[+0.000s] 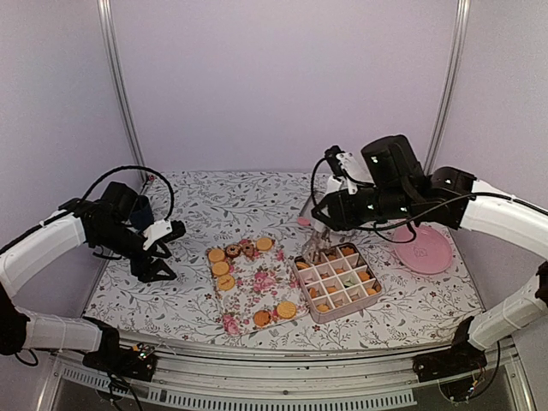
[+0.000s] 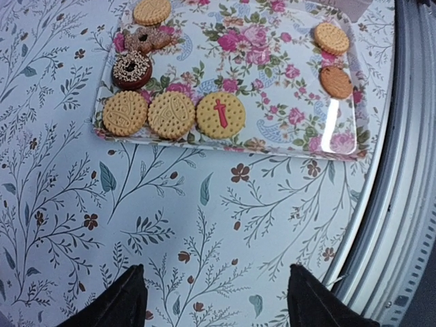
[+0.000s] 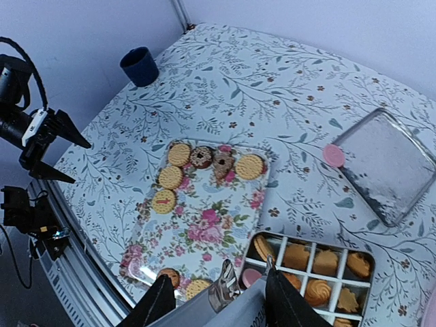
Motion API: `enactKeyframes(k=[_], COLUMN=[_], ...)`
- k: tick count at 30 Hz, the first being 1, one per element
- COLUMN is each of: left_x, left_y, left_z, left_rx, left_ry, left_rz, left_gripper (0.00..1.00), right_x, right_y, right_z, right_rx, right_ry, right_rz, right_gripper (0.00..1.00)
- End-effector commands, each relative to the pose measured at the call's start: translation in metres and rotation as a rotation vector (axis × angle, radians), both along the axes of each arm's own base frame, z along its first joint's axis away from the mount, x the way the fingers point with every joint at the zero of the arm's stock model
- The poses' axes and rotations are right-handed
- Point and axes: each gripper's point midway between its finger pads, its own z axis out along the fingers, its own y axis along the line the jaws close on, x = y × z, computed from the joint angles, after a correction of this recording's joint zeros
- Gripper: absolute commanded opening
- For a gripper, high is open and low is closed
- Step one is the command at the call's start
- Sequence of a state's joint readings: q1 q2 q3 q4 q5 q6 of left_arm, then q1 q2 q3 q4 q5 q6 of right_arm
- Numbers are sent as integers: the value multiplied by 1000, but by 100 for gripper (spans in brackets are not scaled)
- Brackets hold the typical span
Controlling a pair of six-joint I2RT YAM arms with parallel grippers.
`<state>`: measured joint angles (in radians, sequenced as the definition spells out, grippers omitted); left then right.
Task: Pack the cookies
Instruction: Place the clamp on the plate.
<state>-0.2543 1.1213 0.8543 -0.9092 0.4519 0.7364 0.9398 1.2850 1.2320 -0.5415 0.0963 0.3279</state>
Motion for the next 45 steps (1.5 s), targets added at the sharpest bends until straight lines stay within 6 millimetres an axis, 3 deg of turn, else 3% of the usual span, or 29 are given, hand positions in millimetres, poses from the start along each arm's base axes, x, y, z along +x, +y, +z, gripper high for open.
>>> enactKeyframes(k=[1,5,12,18,22,27,33,36,41,45], left_x=[3,6,10,13,15,15,16,16,17,18], left_y=[4,11,42,54,55,54,52,52,53,52], left_z=[-5,-7,-23,-29,-32,-33,-31,-33,-34,-33], left_rx=[7,10,29,20,10,1,-10,-7,-5,-10], left_ry=[7,6,18,35,51,62,63,68,72,67], left_rz=[22,55,154,198,207,211,210,211,212,211], left_gripper=[72,72,72,73,72,72,72,72,71,72], right_x=[-8,-1,20,37,44,55,66,74,99,136], right_y=[72,117,185,218,228,225,216,202,164,96], right_z=[-7,-40,-96,-149,-163,-166,-147,-139,-128,-134], right_rx=[-11,-60,-66,-108,-96,-79,-58,-56,-89,-130], right_ry=[84,148,227,288,291,300,265,248,192,197], right_rz=[222,303,398,412,404,382,360,329,194,-27], right_gripper=[46,47,48,51,56,67,80,99,99,99])
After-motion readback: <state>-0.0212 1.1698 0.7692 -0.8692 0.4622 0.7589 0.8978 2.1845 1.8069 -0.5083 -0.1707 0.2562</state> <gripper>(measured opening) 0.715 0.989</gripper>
